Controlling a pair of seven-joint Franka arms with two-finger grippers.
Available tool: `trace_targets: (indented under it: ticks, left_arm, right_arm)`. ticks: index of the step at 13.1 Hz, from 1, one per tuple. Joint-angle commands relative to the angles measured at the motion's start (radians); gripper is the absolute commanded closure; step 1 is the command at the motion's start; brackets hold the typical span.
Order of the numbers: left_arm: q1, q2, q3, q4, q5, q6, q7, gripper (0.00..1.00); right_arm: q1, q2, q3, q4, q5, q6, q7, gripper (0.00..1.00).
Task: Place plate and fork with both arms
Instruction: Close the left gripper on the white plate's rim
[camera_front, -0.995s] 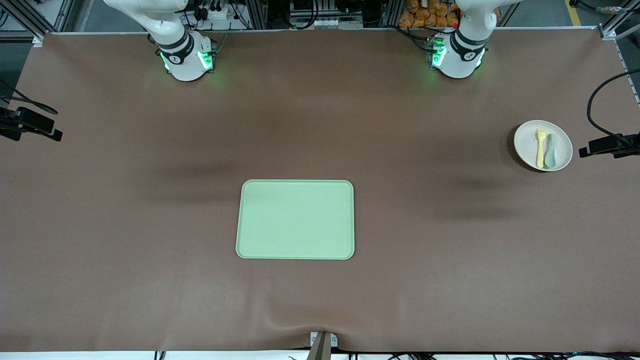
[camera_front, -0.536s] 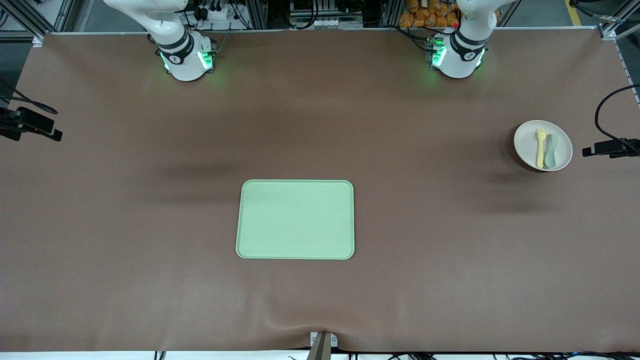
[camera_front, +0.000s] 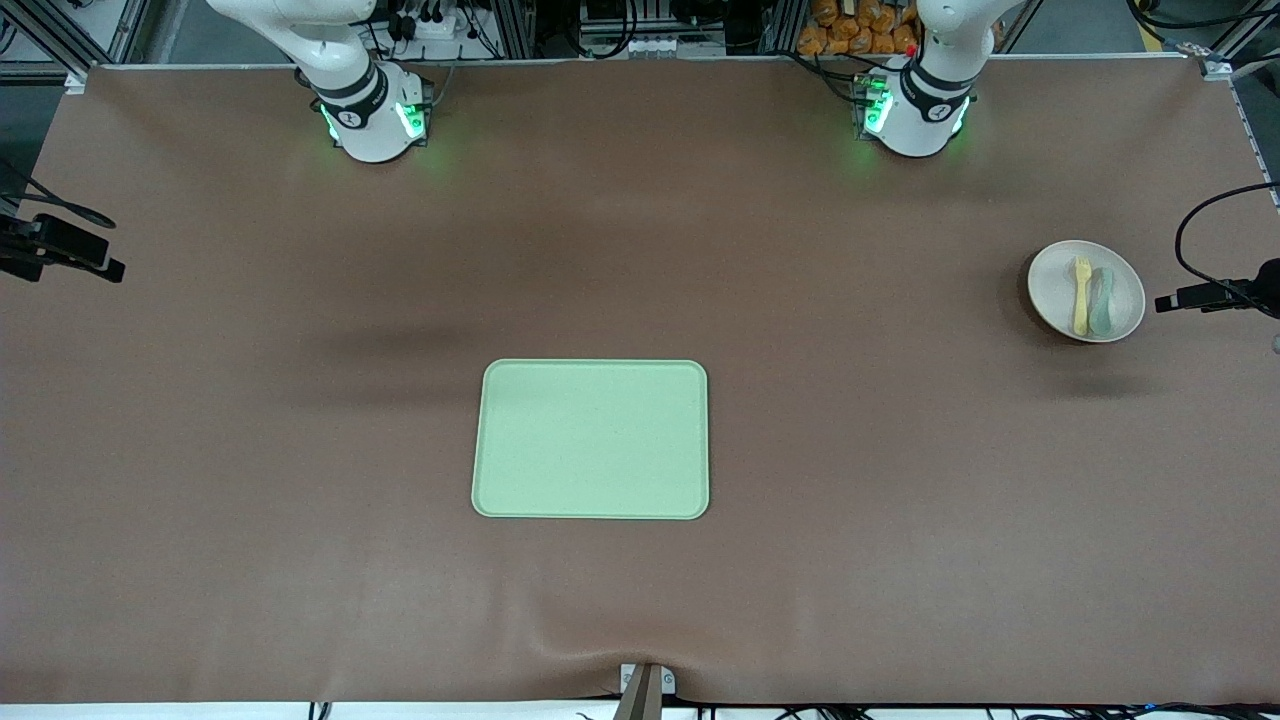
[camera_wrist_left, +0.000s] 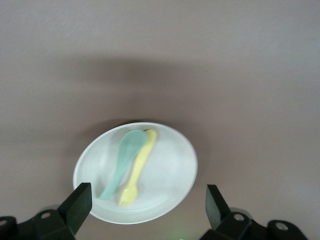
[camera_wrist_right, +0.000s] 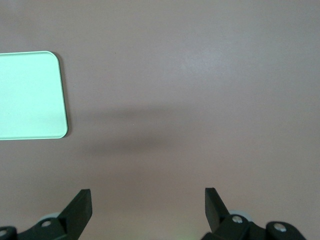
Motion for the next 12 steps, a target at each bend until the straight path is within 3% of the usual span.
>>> trace_targets:
  ticks: [1,7,12]
  left_arm:
    - [0.061,0.009,-0.007,-0.028,0.036,0.049,0.054,0.0]
    - [0.147,0.132,-0.01,-0.03,0.054,0.172,0.193,0.0]
    - [0.163,0.193,-0.011,-0.03,0.046,0.183,0.211,0.14]
  right_arm:
    - [-0.002,0.003,0.005,0.008,0.001,0.0,0.011,0.0]
    - [-0.004,0.003,0.005,0.008,0.001,0.002,0.011,0.0]
    - [-0.004,0.013,0.005,0.008,0.0,0.003,0.011,0.0]
